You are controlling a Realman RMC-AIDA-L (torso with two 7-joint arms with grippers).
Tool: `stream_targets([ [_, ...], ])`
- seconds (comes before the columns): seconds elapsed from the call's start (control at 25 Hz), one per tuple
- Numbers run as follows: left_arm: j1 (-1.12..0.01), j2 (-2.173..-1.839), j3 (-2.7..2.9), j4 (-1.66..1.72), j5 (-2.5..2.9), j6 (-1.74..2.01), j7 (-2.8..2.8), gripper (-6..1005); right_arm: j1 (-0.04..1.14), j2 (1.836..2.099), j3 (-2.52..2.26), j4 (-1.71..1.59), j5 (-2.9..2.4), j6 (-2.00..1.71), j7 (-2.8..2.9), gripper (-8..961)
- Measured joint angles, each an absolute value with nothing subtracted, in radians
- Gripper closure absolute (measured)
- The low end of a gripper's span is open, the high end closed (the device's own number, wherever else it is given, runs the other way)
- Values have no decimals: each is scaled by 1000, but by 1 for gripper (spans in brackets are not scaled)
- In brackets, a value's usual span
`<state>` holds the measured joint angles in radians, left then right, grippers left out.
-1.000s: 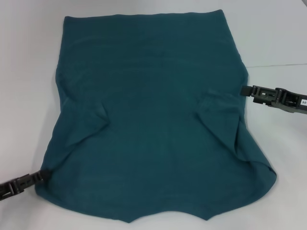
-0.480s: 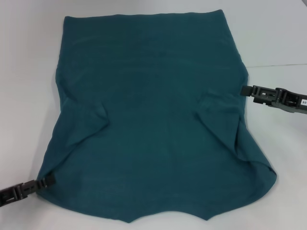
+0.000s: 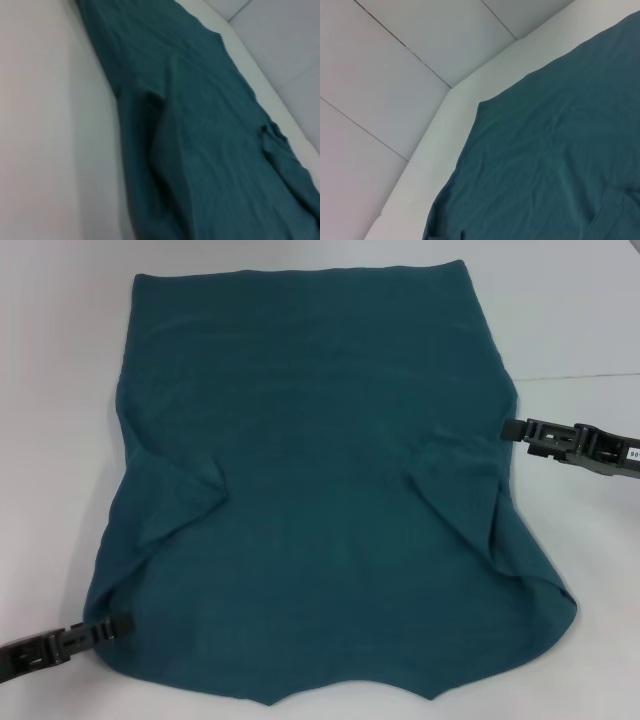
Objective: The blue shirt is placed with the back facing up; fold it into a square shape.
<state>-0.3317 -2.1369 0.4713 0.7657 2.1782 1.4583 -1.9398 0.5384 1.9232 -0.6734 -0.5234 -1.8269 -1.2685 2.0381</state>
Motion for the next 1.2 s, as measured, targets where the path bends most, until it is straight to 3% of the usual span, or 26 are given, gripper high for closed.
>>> stream_targets([
  [0.84,-344,-2132,475,768,2200,1442,-1927,116,534,1923,-673,-527,-1821,-1264,2043,81],
  [1.2,-357,-2129,476,770,2220,1413,-1928,264,535,1923,-673,-529,-1821,-1262,2043,81],
])
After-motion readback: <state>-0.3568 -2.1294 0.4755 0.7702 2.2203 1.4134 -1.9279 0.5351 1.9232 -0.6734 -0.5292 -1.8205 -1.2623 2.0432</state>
